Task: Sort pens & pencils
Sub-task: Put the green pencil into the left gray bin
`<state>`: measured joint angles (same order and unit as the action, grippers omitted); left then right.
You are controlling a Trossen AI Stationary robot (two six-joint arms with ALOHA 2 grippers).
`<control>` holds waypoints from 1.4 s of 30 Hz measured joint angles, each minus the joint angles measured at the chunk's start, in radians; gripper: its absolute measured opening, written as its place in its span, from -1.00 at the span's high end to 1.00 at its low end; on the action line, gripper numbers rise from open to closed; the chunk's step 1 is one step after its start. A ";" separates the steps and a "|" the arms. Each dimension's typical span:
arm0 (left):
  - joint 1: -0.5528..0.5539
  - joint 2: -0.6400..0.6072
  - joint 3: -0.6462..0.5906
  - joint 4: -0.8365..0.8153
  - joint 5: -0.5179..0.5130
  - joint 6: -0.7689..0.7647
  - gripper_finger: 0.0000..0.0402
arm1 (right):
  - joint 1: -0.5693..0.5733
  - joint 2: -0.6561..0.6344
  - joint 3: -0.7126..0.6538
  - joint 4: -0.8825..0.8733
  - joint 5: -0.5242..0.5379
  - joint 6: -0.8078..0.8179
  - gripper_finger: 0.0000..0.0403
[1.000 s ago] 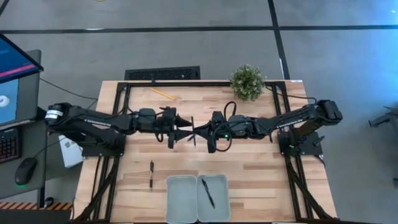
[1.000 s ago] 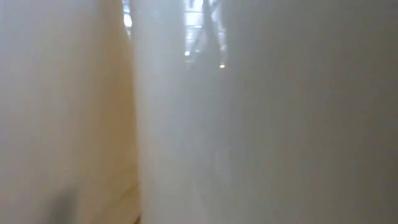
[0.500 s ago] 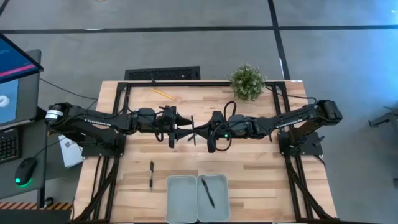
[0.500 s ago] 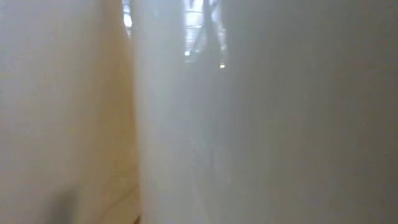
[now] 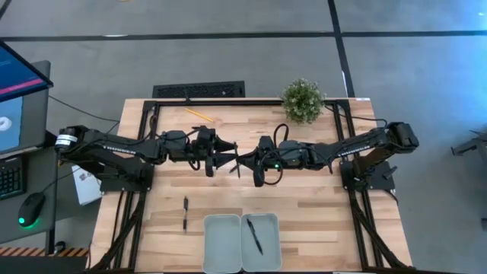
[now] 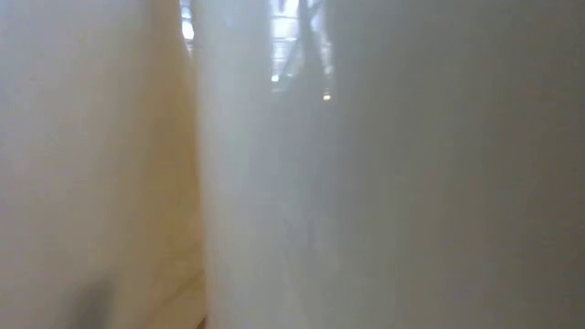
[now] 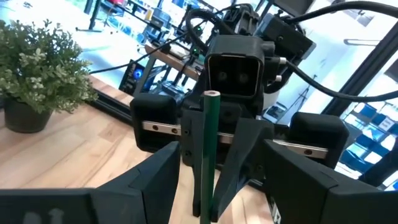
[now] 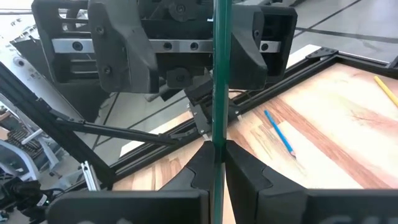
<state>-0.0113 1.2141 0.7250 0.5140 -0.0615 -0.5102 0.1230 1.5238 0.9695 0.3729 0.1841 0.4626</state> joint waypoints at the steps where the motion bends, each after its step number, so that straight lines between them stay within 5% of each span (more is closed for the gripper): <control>1: 0.000 0.000 0.000 0.000 0.001 0.000 -0.07 | 0.000 0.000 0.000 0.000 0.000 0.000 0.74; 16: 0.000 0.004 0.000 0.003 0.011 0.039 -0.03 | 0.001 0.000 0.000 0.007 -0.003 0.000 0.74; 42: 0.013 0.061 -0.001 0.043 0.012 0.056 0.85 | 0.001 0.000 0.000 0.000 -0.003 0.000 0.74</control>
<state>0.0013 1.2755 0.7238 0.5571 -0.0500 -0.4538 0.1238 1.5242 0.9695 0.3729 0.1806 0.4629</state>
